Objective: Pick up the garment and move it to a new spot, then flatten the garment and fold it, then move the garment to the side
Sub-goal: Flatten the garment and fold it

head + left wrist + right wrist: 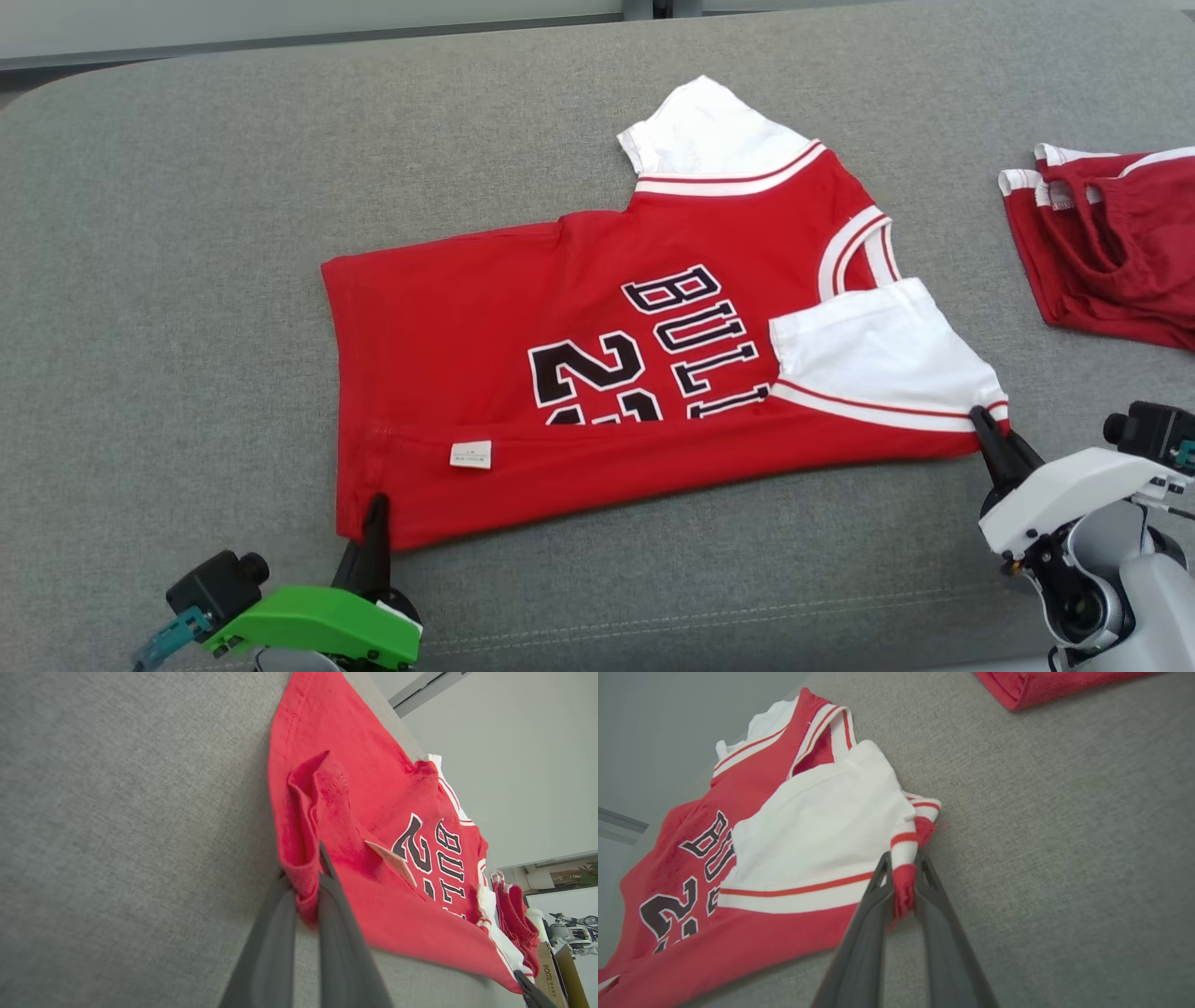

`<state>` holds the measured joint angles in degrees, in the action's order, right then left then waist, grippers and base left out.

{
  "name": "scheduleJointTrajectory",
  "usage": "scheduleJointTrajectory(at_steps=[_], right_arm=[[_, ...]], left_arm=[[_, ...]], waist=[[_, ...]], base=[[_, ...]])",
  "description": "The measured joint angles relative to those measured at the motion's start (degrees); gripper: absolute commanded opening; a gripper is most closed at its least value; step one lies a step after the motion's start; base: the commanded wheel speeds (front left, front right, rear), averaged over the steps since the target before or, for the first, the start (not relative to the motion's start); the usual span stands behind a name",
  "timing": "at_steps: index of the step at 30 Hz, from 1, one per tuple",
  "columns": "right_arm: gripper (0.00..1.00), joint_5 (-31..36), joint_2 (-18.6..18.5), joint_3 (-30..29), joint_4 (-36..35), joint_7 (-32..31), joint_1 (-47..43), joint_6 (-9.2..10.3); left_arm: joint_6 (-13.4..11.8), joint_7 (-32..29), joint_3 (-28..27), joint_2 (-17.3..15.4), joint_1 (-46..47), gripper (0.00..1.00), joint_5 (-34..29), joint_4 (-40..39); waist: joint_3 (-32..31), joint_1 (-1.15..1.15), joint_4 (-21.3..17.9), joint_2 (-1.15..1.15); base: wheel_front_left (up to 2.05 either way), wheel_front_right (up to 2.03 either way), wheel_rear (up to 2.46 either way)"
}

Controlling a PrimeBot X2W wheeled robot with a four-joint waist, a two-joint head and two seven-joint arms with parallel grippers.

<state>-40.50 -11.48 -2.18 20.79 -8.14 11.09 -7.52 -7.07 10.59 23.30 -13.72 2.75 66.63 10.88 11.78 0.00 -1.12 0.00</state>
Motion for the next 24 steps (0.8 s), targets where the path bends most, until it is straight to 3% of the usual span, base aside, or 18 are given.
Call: scheduleJointTrajectory(at_steps=[10, 11, 13, 14, 15, 16, 17, 24], right_arm=[[0.00, 4.0, 3.5, -3.9, -0.7, 0.2, -4.1, -0.02], [0.00, 4.5, 3.7, -3.9, -0.3, 0.7, -4.1, -0.02], [0.00, 4.9, 3.9, -4.0, 0.5, 1.3, -4.0, -0.02], [0.14, 5.0, 4.0, -4.0, 0.9, 1.7, -4.0, -0.03], [0.38, 5.0, 4.1, -4.1, 1.2, 2.1, -4.0, -0.03], [0.93, 5.0, 4.1, -4.2, 1.5, 2.3, -4.0, -0.02], [1.00, 5.1, 4.1, -4.2, 1.8, 2.5, -3.9, -0.02], [1.00, 5.0, 2.4, -4.4, 0.3, 4.3, -5.2, 0.02]], left_arm=[[0.0, 0.6, 1.2, 1.6, -1.2, 0.00, -0.5, 4.9], [0.0, 0.7, 1.1, 1.7, -1.2, 0.22, -0.5, 5.5], [0.3, 0.7, 1.1, 2.0, -1.2, 0.43, -0.4, 6.5], [0.5, 0.7, 1.2, 2.1, -1.2, 0.69, -0.4, 6.8], [0.5, 0.8, 1.2, 2.2, -1.1, 1.00, -0.4, 7.2], [0.6, 0.9, 1.1, 2.3, -1.1, 1.00, -0.4, 7.6], [0.6, 1.1, 1.1, 2.3, -1.1, 1.00, -0.4, 7.9], [0.1, 2.2, 0.3, 0.5, -1.4, 1.00, -2.1, 7.3]], waist=[[0.4, 0.00, -0.4, 0.00], [0.4, 0.00, -0.4, 0.00], [0.4, 0.00, -0.4, 0.00], [0.3, 0.00, -0.3, 0.00], [0.3, 0.00, -0.3, 0.00], [0.3, 0.00, -0.2, 0.00], [0.2, 0.00, -0.2, 0.00], [-0.4, 0.00, 0.0, 0.00]], base=[[0.00, 0.00, 0.00], [0.00, 0.00, 0.00], [0.00, 0.00, 0.00], [0.00, 0.00, 0.00], [0.00, 0.00, 0.00], [0.00, 0.00, 0.00], [0.00, 0.00, 0.00], [0.00, 0.00, 0.00]])
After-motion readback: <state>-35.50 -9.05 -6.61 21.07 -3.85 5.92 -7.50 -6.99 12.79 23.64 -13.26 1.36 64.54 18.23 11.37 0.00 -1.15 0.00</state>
